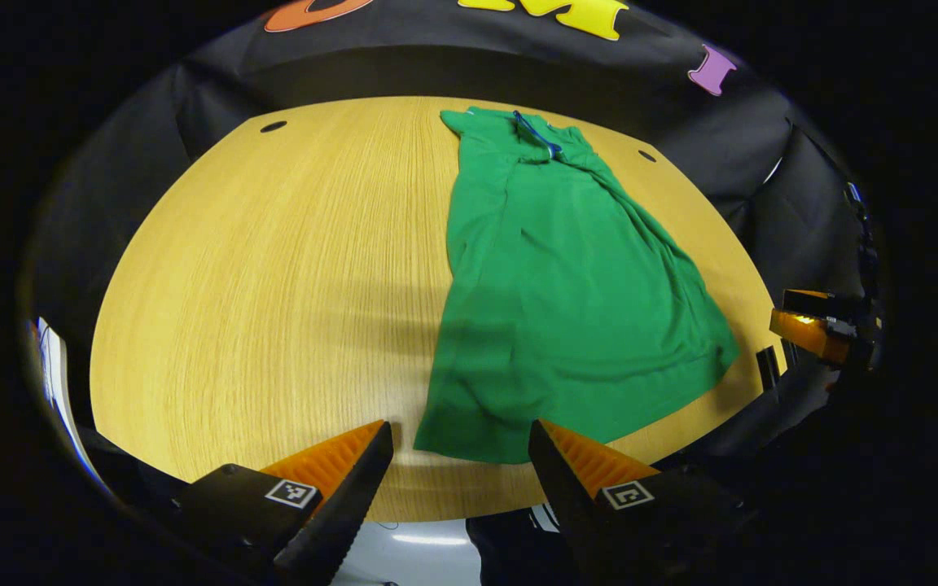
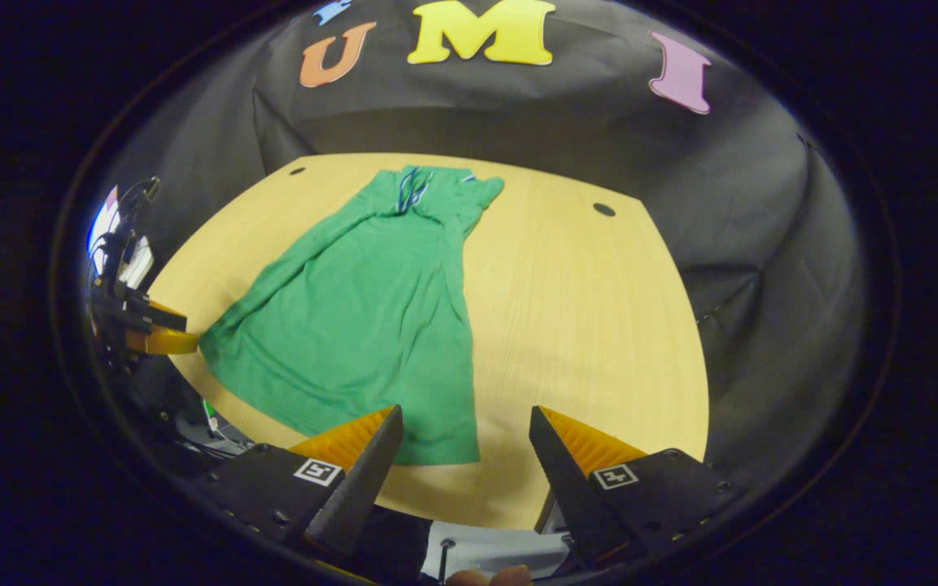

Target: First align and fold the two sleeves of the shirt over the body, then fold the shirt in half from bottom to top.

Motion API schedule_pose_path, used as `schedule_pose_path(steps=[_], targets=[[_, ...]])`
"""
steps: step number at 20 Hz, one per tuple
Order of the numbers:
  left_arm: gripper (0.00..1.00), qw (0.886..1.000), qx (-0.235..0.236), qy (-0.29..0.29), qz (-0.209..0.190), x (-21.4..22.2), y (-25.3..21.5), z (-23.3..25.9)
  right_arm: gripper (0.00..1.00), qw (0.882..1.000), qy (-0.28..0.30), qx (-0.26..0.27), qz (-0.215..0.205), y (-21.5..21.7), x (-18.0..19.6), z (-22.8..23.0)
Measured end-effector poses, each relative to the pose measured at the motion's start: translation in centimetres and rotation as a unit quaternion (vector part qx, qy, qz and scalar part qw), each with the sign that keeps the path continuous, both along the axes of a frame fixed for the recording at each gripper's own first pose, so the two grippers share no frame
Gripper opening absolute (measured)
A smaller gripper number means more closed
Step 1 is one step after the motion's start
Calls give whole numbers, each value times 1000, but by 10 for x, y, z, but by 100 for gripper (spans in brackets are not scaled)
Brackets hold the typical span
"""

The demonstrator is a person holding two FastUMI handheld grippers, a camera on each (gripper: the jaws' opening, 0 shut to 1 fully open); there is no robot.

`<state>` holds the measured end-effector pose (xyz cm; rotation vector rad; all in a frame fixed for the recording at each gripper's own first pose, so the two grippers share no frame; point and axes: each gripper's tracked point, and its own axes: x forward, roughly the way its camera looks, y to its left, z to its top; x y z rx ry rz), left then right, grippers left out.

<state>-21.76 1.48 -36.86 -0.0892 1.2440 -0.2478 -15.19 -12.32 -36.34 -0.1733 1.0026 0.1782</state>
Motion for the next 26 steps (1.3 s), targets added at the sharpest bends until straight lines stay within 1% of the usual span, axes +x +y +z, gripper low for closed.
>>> schedule_pose_path(steps=[2,3,5,6,7,10,11,12,14,15,18,22,24,25,26], targets=[[100,1000,5,6,3,1,1,-8,98,1000,22,2,0,2,-5,-15],[100,1000,9,9,3,2,2,-16,96,999,32,3,-1,3,-6,-22],[100,1000,20,10,-4,-3,1,-24,96,998,60,5,-1,5,-9,-36],[100,1000,24,11,-7,-1,3,-24,94,998,69,2,-1,4,-8,-40],[100,999,29,14,-7,-1,3,-26,96,997,78,-2,0,3,-7,-45],[100,999,42,22,-1,0,6,-27,96,995,100,-8,-7,1,-7,-63],[100,999,47,24,-3,0,7,-28,99,994,105,-9,-10,0,-7,-67],[100,998,50,27,-4,1,8,-30,96,994,110,-9,-10,0,-8,-71],[100,998,55,29,-5,2,9,-30,97,993,114,-4,-10,4,-6,-73],[100,998,57,29,-5,2,9,-31,94,993,115,-3,-9,4,-5,-73],[100,996,74,40,-14,2,12,-34,94,993,121,5,-14,5,-5,-74],[100,995,75,58,-7,0,7,-35,94,992,122,6,-10,5,-7,-75],[100,996,72,57,-12,-1,3,-35,66,992,127,11,-9,9,-8,-75],[83,996,70,53,-16,1,0,-36,52,991,129,14,-7,11,-9,-76],[72,996,67,51,-17,1,-2,-38,42,991,132,24,-8,15,-9,-75]])
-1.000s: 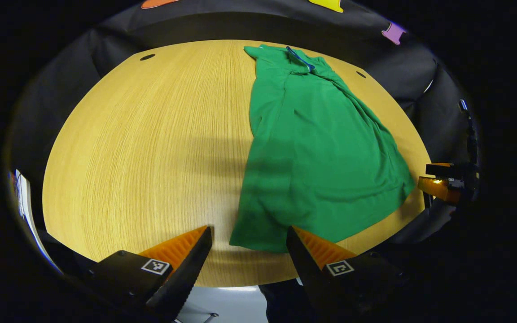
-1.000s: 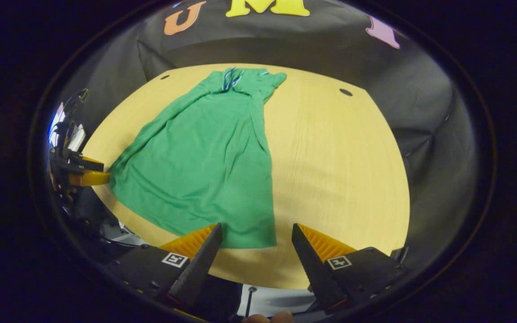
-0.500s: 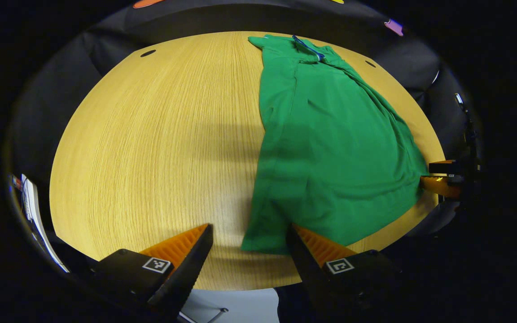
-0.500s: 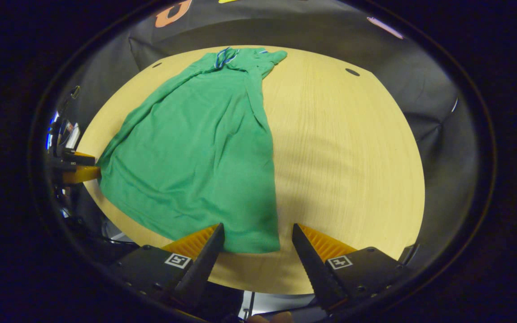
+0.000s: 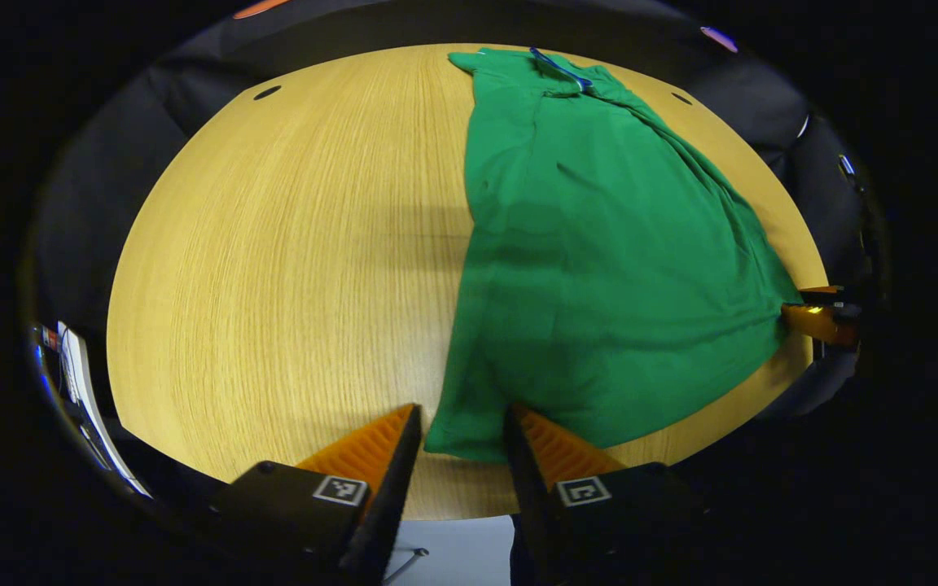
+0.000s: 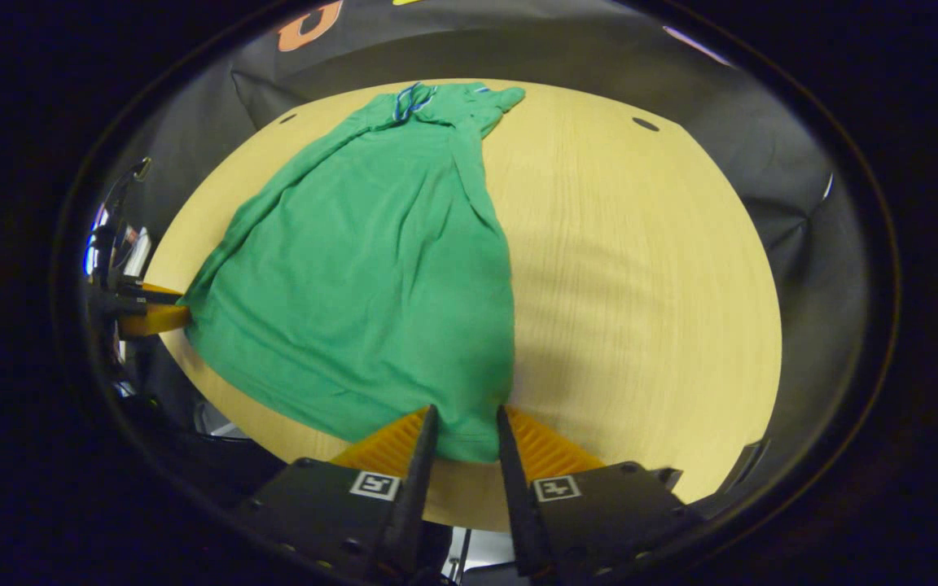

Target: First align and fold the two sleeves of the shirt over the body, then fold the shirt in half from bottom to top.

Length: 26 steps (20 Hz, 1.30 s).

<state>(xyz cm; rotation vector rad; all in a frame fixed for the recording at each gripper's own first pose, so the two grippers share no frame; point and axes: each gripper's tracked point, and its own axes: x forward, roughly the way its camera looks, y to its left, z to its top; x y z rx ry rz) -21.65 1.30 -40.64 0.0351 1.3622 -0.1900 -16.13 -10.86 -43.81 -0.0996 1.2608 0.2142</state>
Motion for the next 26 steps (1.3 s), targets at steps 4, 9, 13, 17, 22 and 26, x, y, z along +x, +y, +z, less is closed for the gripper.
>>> schedule_pose_path(steps=[4,9,13,17,22,26], targets=[[18,1000,-20,-3,-2,1,-10,-1,4,1000,11,22,-16,8,0,-1],[6,998,-64,-5,-6,2,-22,18,0,999,5,34,-13,10,2,17],[6,996,-82,-19,-13,14,-23,43,0,999,-19,44,-23,5,15,44],[6,992,-120,-34,15,33,-26,65,0,996,-51,57,-45,-1,38,72],[6,988,-133,-81,5,74,-28,95,0,991,-92,72,-60,-2,73,105],[6,982,-140,-127,-7,113,-32,117,0,986,-126,86,-71,0,107,132]])
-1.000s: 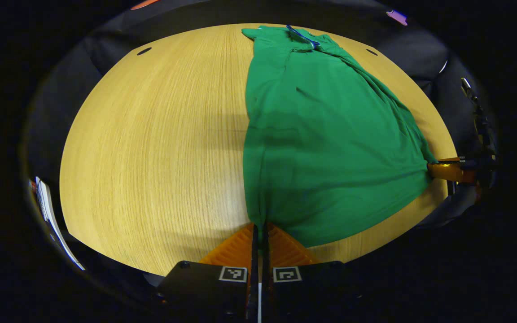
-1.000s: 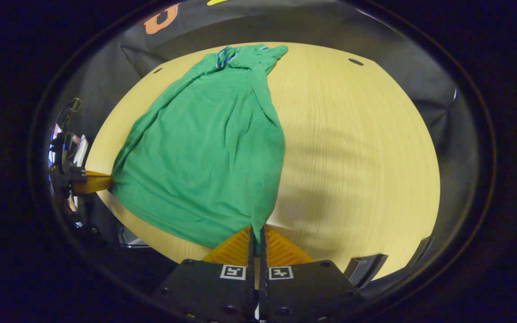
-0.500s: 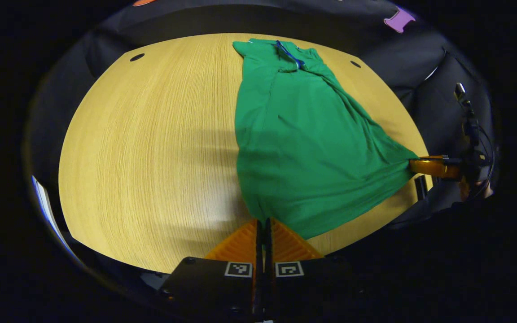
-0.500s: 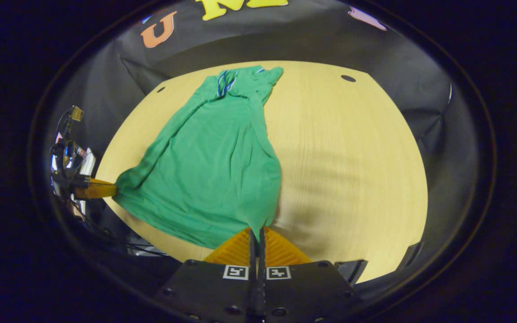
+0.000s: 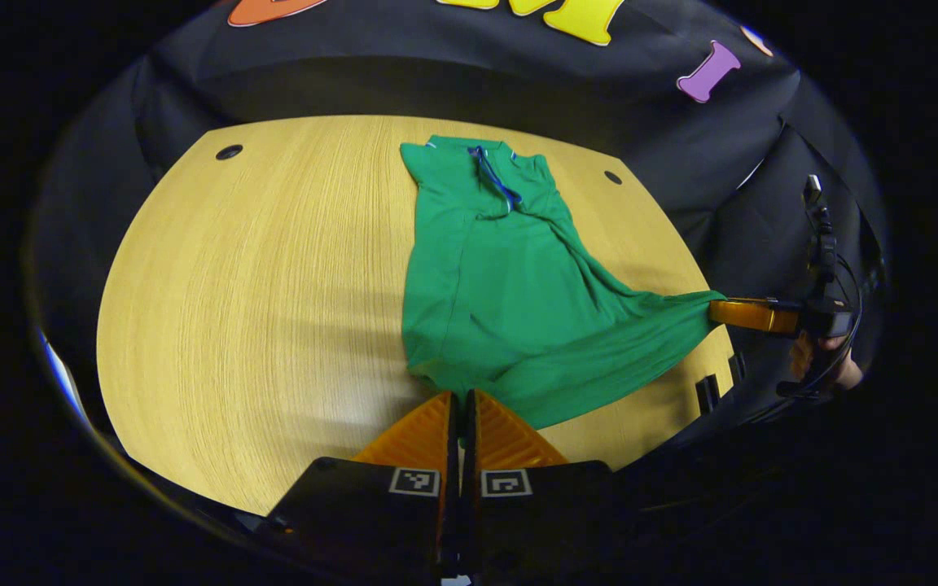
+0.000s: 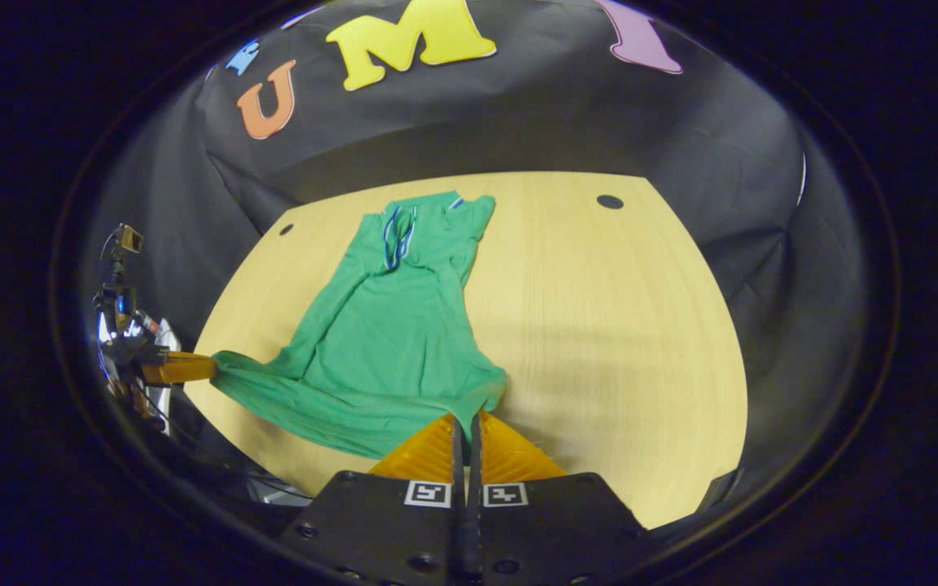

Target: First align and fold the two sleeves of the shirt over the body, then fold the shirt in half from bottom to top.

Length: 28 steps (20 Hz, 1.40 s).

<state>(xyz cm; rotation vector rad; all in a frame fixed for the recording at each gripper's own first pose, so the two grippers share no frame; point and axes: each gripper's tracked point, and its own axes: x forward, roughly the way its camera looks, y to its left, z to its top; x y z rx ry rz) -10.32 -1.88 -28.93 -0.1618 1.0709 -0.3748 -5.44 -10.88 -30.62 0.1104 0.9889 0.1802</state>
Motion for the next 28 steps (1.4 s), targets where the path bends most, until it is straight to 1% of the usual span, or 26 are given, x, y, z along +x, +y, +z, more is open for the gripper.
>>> schedule_pose_path(steps=[1,3,8,11,12,13,14,15,16,21,24,28], targets=[[6,1000,-4,-8,-1,11,-1,6,0,1000,-9,0,1,-2,5,7],[6,1000,3,-22,5,34,3,14,0,1000,-27,-2,-1,-6,24,22],[6,998,-13,-63,25,94,5,44,0,998,-68,10,-8,-9,75,54],[6,996,-18,-84,33,134,4,57,0,996,-86,27,-16,-7,111,70],[6,995,-17,-92,33,146,5,58,2,995,-90,36,-20,-4,124,74],[6,995,-14,-95,35,156,6,58,2,994,-95,44,-22,-1,136,78],[6,994,-16,-96,40,168,5,57,0,994,-100,47,-24,0,149,80],[6,994,-23,-95,43,172,-7,51,0,993,-106,46,-22,2,162,82],[6,994,-27,-95,47,182,-8,50,0,993,-109,44,-19,3,174,84],[6,991,-27,-117,65,239,-1,50,0,991,-130,36,-14,9,227,91],[6,989,-26,-124,77,269,2,38,0,990,-137,30,-16,14,255,86],[6,987,-28,-133,86,309,3,24,0,990,-141,6,-1,21,292,69]])
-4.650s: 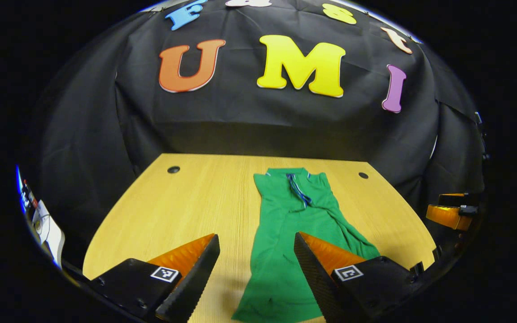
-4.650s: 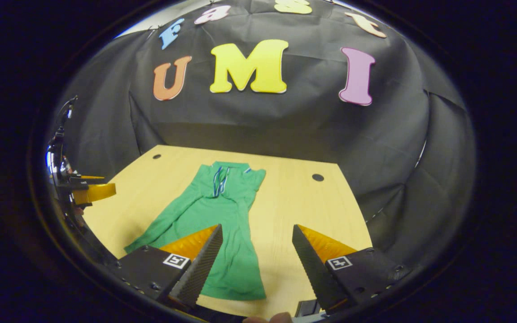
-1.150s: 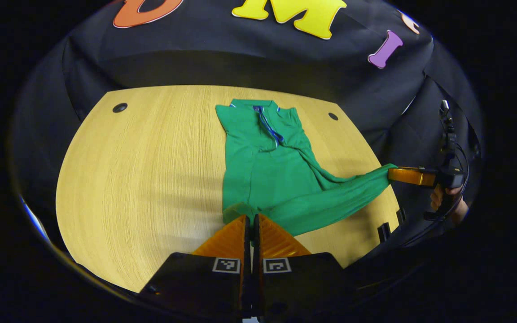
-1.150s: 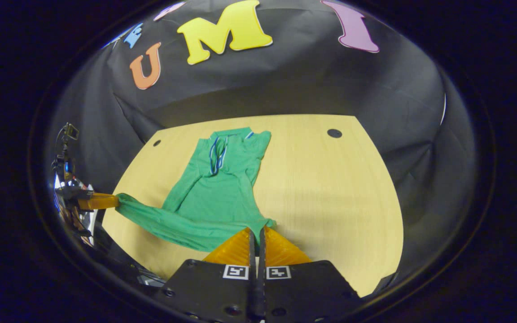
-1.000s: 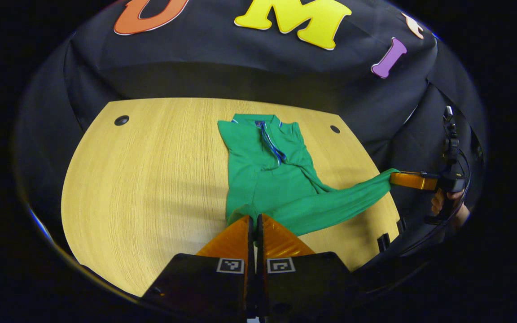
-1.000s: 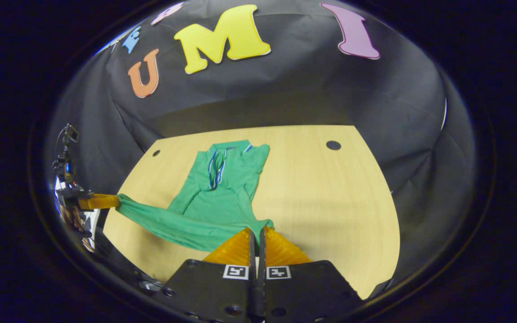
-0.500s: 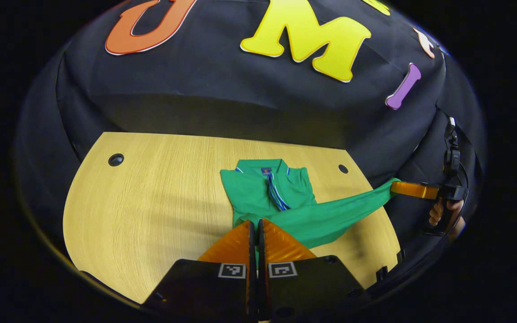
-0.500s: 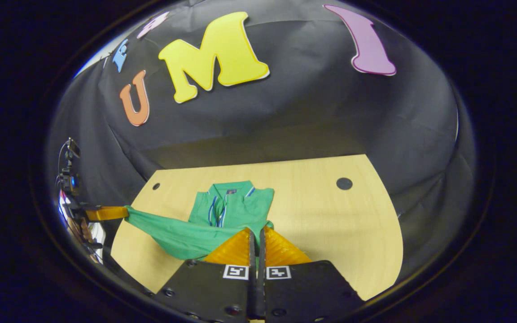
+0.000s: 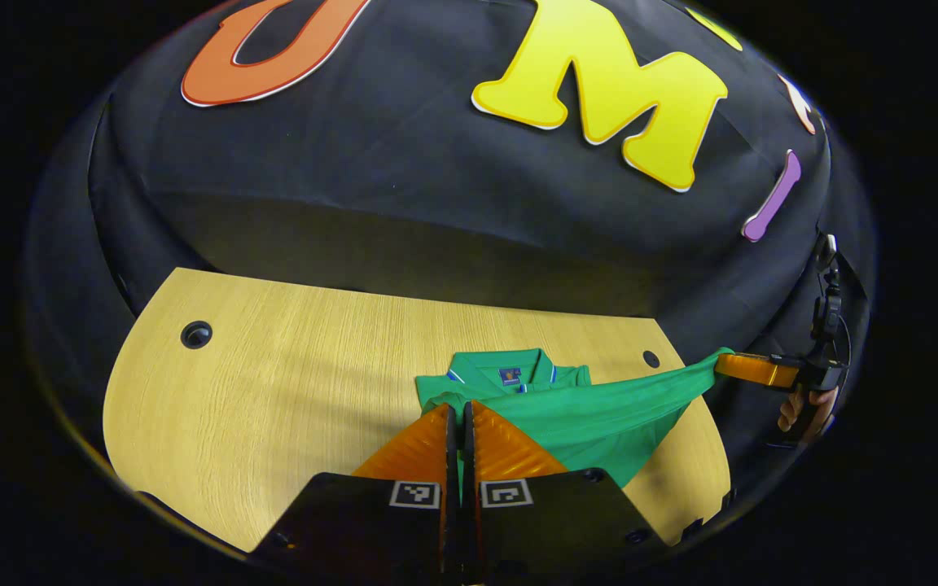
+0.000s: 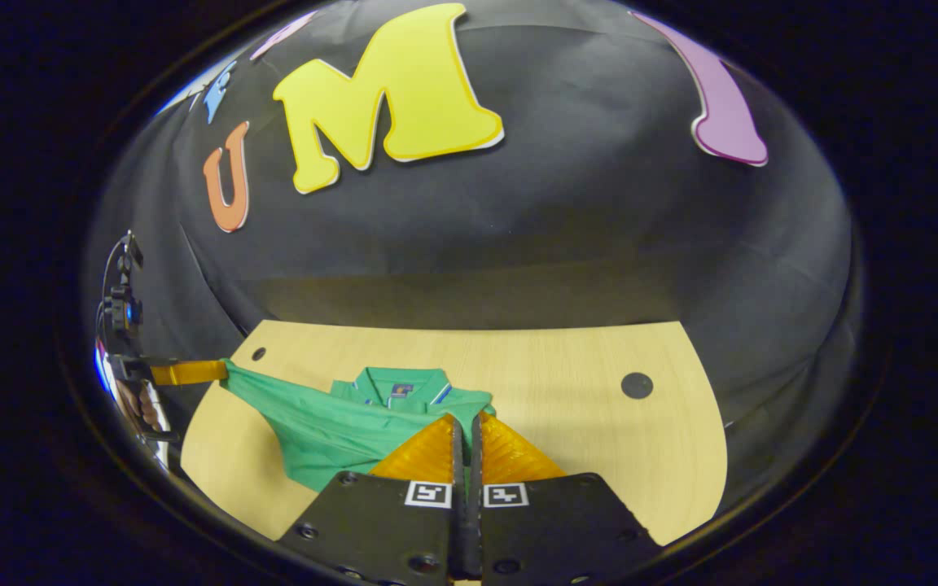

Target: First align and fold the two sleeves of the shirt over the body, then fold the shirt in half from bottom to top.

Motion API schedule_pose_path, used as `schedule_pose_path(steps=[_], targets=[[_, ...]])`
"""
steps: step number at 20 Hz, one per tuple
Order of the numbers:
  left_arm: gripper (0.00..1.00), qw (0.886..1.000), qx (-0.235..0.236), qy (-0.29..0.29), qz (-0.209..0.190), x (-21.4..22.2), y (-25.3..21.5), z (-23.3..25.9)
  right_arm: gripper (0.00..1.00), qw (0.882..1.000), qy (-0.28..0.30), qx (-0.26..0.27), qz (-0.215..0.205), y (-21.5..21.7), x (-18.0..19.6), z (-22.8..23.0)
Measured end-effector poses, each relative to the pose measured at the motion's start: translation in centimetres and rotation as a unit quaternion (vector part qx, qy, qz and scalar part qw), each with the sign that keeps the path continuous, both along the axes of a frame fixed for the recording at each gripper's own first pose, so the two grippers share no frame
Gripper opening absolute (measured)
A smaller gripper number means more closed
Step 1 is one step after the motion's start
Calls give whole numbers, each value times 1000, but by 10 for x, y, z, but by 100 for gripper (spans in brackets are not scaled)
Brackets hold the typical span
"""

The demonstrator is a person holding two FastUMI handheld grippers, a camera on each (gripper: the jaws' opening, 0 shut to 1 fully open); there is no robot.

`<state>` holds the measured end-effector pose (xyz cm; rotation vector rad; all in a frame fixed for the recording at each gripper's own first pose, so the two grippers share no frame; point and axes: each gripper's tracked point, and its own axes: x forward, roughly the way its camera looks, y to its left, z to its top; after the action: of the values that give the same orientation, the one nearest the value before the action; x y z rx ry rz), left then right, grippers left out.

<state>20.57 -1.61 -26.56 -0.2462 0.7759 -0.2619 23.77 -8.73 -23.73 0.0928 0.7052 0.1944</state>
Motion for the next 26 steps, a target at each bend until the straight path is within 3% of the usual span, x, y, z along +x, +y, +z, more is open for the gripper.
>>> schedule_pose_path(steps=[12,20,22,24,25,26], targets=[[6,999,28,-23,29,91,11,-91,0,1000,3,-24,5,18,102,-86],[7,998,33,13,51,102,9,-154,0,998,39,-54,0,14,104,-154],[11,997,35,25,59,97,10,-158,6,997,44,-64,4,14,99,-161],[22,996,54,40,64,90,16,-163,11,997,47,-63,3,13,96,-165],[15,995,66,40,69,87,19,-161,23,997,47,-59,1,14,94,-162],[22,994,75,36,73,85,24,-157,42,998,46,-53,-4,14,93,-159]])
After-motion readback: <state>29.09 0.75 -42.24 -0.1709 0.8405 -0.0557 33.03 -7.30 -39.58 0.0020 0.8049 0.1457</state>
